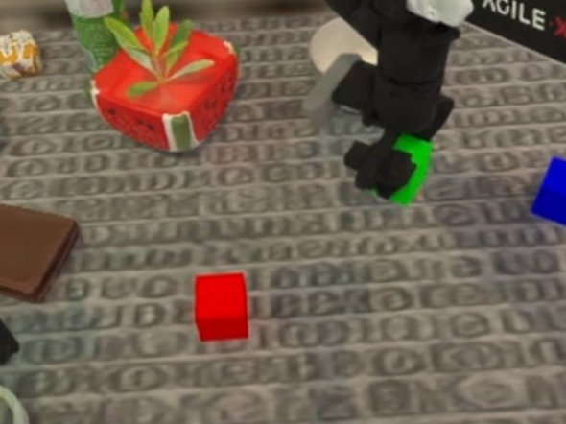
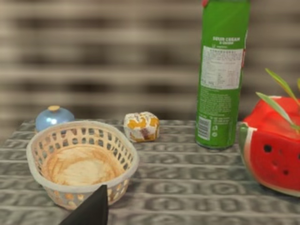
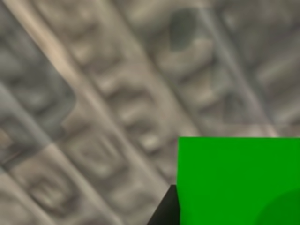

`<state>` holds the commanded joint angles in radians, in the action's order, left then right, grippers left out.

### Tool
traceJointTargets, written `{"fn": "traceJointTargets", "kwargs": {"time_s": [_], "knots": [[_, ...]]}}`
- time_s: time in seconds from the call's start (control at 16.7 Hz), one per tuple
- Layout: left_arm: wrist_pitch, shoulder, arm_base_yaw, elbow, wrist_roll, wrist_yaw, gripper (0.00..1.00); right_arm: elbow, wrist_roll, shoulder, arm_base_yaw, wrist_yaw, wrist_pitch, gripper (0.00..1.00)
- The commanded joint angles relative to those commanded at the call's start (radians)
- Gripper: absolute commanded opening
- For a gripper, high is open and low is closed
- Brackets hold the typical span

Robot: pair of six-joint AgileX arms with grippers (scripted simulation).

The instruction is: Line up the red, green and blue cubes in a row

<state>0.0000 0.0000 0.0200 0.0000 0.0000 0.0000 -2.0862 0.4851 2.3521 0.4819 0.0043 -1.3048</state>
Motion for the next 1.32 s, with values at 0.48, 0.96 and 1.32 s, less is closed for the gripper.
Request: {"fn": "traceJointTargets", "kwargs": {"time_s": [0.48, 0.96, 1.32], "knots": [[0.0, 0.0, 0.0, 0.0, 0.0, 0.0, 1.0, 0.103, 0.162, -0.091, 0.189, -0.004, 0.013, 0.0], [0.0, 0.0, 0.0, 0.0, 0.0, 0.0, 1.0, 0.173, 0.278, -0.154, 0.324, -0.007, 0.022, 0.0], [0.0, 0.0, 0.0, 0.0, 0.0, 0.0, 1.0, 0.257, 0.274, -0.133, 0.321, -0.007, 0.127, 0.0]]}}
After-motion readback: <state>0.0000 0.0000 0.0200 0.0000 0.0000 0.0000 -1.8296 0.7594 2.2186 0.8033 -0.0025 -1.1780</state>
